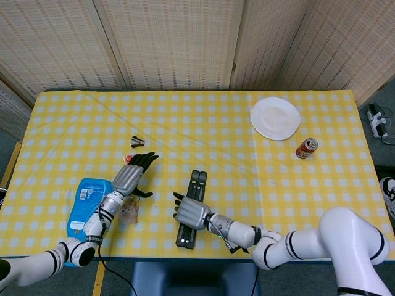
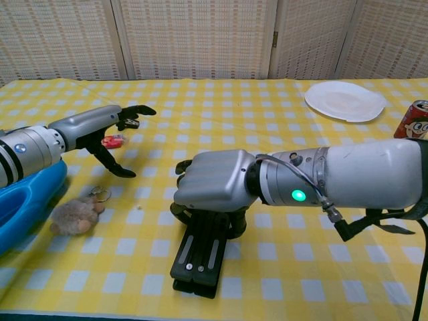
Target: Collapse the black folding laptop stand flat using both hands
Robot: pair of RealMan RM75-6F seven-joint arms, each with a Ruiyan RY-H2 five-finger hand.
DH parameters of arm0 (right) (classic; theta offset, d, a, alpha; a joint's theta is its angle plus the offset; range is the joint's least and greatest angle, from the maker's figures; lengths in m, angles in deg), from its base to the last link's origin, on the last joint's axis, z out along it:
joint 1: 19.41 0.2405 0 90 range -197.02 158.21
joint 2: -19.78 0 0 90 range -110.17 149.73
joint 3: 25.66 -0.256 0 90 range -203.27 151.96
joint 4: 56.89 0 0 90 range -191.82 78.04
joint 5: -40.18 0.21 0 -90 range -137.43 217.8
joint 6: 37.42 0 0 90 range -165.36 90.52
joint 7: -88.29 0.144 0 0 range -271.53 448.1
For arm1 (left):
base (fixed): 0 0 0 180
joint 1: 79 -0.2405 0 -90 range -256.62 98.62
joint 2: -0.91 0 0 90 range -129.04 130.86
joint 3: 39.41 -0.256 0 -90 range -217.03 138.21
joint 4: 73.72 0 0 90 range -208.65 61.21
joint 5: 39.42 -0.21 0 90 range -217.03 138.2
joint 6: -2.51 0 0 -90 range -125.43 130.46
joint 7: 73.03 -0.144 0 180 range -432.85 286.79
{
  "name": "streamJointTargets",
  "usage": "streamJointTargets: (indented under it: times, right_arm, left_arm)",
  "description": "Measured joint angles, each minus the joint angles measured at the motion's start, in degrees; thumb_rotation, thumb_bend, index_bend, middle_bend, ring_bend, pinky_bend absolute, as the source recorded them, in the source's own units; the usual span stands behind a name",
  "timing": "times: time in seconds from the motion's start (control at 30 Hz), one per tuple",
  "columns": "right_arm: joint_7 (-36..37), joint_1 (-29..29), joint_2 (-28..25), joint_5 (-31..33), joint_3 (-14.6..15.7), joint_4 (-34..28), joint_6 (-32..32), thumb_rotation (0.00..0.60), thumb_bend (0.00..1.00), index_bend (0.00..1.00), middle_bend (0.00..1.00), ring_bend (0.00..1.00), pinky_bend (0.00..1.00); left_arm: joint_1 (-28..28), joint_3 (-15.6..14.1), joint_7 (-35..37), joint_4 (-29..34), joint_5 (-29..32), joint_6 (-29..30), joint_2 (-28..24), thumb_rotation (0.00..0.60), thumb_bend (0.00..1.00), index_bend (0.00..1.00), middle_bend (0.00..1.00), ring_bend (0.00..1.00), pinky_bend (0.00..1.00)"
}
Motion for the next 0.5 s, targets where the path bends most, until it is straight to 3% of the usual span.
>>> streamJointTargets:
  times: [0.23,0.27,0.4,0.5]
  right_arm:
    - [3.76,-1.37,0.06,-5.14,0.54,1.30,1.91,0.600,0.27,0.45,0.42,0.24,0.08]
    - [4.11,-1.62,-0.02,-5.50,0.68,1.39,2.06,0.600,0.27,0.41,0.38,0.22,0.08]
    - [3.39,-2.13,-0.43,-4.74,0.89,0.90,2.53,0.600,0.27,0.06,0.14,0.10,0.07]
    - [3.02,-2.98,-0.84,-3.96,0.88,-0.06,3.80,0.600,0.27,0.00,0.07,0.09,0.07]
  left_arm:
    - [0.06,0.11,-0.46,0.03,0.11,0.01,0.18,0.600,0.11,0.01,0.05,0.02,0.00]
    - [0.05,0.13,-0.55,0.04,0.12,0.06,0.18,0.600,0.11,0.01,0.05,0.02,0.00]
    - [-0.06,0.16,-1.16,0.14,0.04,0.53,0.03,0.600,0.11,0.01,0.05,0.02,0.00]
    - [-0.12,-0.04,-2.38,-0.15,-0.64,1.41,-0.20,0.600,0.11,0.01,0.05,0.02,0.00]
